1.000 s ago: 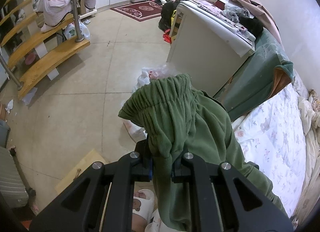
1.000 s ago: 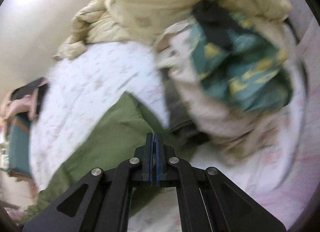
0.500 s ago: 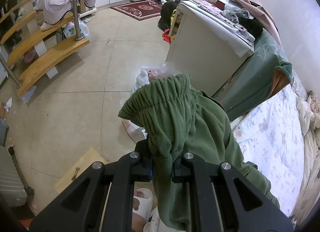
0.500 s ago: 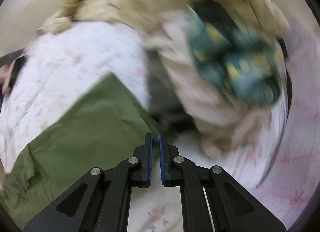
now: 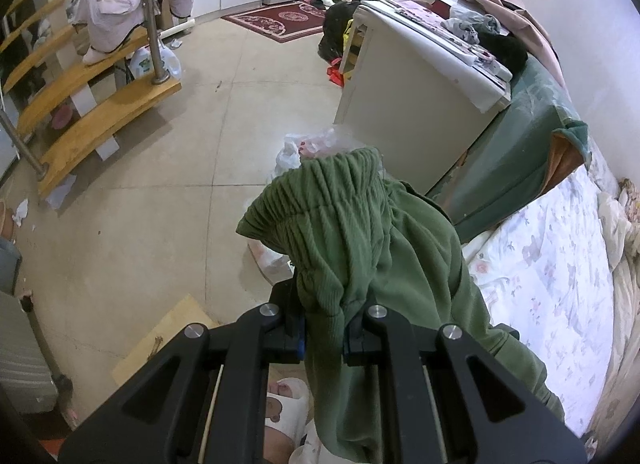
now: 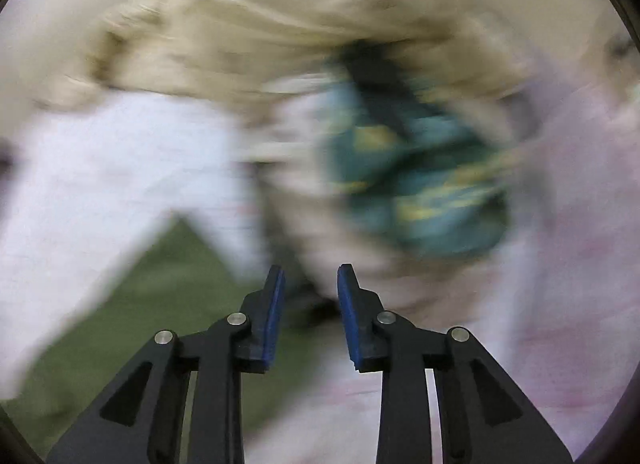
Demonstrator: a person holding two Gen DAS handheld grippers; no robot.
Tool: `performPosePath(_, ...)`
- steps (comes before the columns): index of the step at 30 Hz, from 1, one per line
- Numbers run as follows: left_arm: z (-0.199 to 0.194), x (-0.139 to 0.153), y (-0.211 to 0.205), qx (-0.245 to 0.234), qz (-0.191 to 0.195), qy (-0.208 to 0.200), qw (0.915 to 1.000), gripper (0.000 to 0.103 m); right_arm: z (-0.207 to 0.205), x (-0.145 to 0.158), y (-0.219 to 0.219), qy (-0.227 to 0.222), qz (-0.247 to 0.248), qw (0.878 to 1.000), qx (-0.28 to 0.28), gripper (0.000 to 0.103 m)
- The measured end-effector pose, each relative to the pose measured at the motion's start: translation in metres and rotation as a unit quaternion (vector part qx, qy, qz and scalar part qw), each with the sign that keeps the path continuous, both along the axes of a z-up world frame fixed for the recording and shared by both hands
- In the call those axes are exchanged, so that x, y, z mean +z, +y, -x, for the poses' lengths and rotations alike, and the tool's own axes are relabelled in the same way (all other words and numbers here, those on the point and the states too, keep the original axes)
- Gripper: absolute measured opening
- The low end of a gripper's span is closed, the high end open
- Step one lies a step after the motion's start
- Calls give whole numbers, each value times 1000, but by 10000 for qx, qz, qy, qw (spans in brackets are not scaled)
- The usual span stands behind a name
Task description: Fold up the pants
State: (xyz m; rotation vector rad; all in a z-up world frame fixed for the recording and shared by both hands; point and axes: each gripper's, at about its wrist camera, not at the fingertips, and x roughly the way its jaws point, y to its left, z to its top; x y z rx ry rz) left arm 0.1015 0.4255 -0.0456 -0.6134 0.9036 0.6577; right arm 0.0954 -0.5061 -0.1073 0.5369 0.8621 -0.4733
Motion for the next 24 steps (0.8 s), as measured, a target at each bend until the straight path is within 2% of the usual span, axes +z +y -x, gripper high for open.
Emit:
performPosePath(1, -1, 1, -1, -11, -21, 0, 10000, 9, -9, -7, 16, -27, -362, 9982, 482, 51)
performPosePath(2, -3, 1, -2, -16, -37, 0, 10000, 9, -20, -18, 36, 18, -694, 9920, 1055, 52)
performPosePath(3, -4, 1, -3, -14, -51, 5, 10000, 9, -26, -26, 50, 50, -901, 9861, 1394, 51)
performPosePath(4, -3, 1, -3, 2, -55, 4, 10000, 9, -34, -39, 74, 172, -1155, 9755, 1862, 50)
performPosePath(7, -3, 3, -6, 54, -80, -5, 10000, 9, -47, -72, 118, 692, -1159, 9607, 2427, 50)
performPosePath(10, -2, 6, -10, 97, -111, -38, 9999, 9, -53, -112, 127, 1326, -923, 9570, 2411, 49)
performPosePath(12, -2, 8, -12, 98, -136, -124, 9998, 9, -49, -116, 121, 1081, -1000, 9607, 2352, 48)
performPosePath(14, -3, 12, -18, 16, -286, -160, 9995, 9, -47, -110, 119, 1063, -1124, 9620, 2252, 49)
performPosePath(18, -6, 38, -49, -424, -745, -349, 9957, 9, -31, -78, 107, 635, -1121, 9683, 2142, 50)
performPosePath(20, -8, 61, -81, -842, -1212, -536, 9876, 9, -19, -63, 95, 372, -1270, 9694, 2069, 50)
performPosePath(21, -10, 75, -108, -1120, -1554, -572, 9798, 9, -16, -58, 91, 273, -1305, 9693, 2066, 51)
performPosePath(22, -12, 82, -125, -1273, -1698, -607, 9753, 9, -11, -52, 86, 209, -1301, 9700, 2042, 52)
performPosePath(24, -16, 100, -174, -1762, -2062, -669, 9602, 9, -11, -47, 78, 128, -1324, 9715, 1960, 52)
